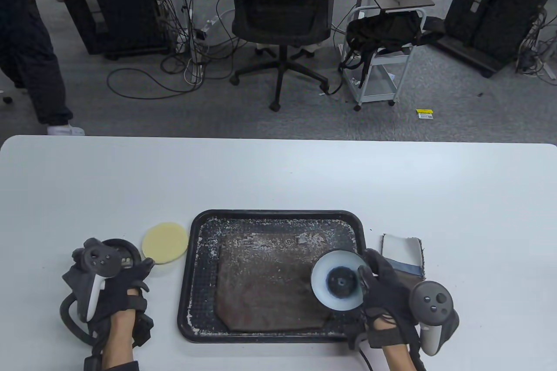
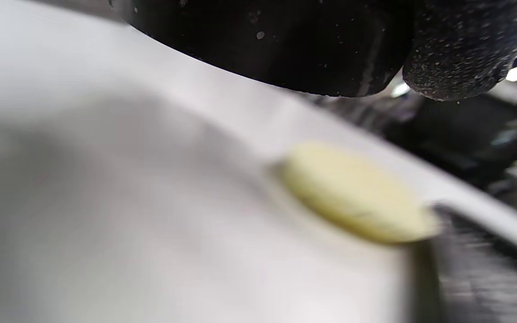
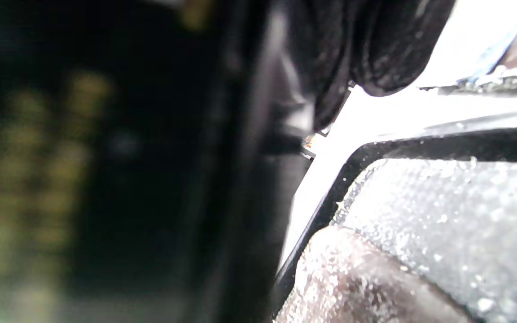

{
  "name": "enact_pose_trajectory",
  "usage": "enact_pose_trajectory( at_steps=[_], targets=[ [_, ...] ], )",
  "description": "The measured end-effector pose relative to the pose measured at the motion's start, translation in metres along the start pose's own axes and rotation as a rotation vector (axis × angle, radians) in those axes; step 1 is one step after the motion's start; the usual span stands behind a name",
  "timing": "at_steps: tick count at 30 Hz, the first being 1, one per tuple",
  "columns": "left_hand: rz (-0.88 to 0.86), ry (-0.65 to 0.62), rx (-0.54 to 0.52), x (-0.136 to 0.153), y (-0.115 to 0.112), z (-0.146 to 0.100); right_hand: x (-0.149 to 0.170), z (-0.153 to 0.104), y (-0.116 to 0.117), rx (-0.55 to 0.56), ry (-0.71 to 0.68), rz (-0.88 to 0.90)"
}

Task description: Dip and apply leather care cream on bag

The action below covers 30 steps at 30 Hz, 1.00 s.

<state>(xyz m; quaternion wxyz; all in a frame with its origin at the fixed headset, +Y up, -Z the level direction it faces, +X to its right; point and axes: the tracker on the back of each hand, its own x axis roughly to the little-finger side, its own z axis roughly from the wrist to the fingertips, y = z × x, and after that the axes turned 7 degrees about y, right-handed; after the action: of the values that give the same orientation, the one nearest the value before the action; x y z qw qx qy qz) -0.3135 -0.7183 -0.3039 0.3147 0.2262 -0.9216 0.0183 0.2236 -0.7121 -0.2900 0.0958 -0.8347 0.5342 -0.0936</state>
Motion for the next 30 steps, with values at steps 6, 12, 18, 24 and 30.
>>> enact_pose_trajectory(
  at_steps=[6,12,18,24,30],
  targets=[
    [-0.208,-0.451,0.094,-0.073,-0.012,-0.058,-0.005,-0.005,0.012,-0.020,-0.014,0.014],
    [-0.325,-0.763,0.362,-0.125,-0.056,-0.115,-0.005,-0.006,0.015,-0.031,-0.022,0.039],
    [-0.337,-0.874,0.493,-0.143,-0.083,-0.140,-0.008,-0.011,0.028,-0.082,-0.044,0.055],
    [-0.338,-0.962,0.579,-0.151,-0.098,-0.152,-0.007,-0.015,0.046,-0.185,0.029,0.161],
    [-0.347,-0.958,0.579,-0.152,-0.101,-0.161,-0.011,-0.021,0.062,-0.307,0.037,0.157]
  ],
)
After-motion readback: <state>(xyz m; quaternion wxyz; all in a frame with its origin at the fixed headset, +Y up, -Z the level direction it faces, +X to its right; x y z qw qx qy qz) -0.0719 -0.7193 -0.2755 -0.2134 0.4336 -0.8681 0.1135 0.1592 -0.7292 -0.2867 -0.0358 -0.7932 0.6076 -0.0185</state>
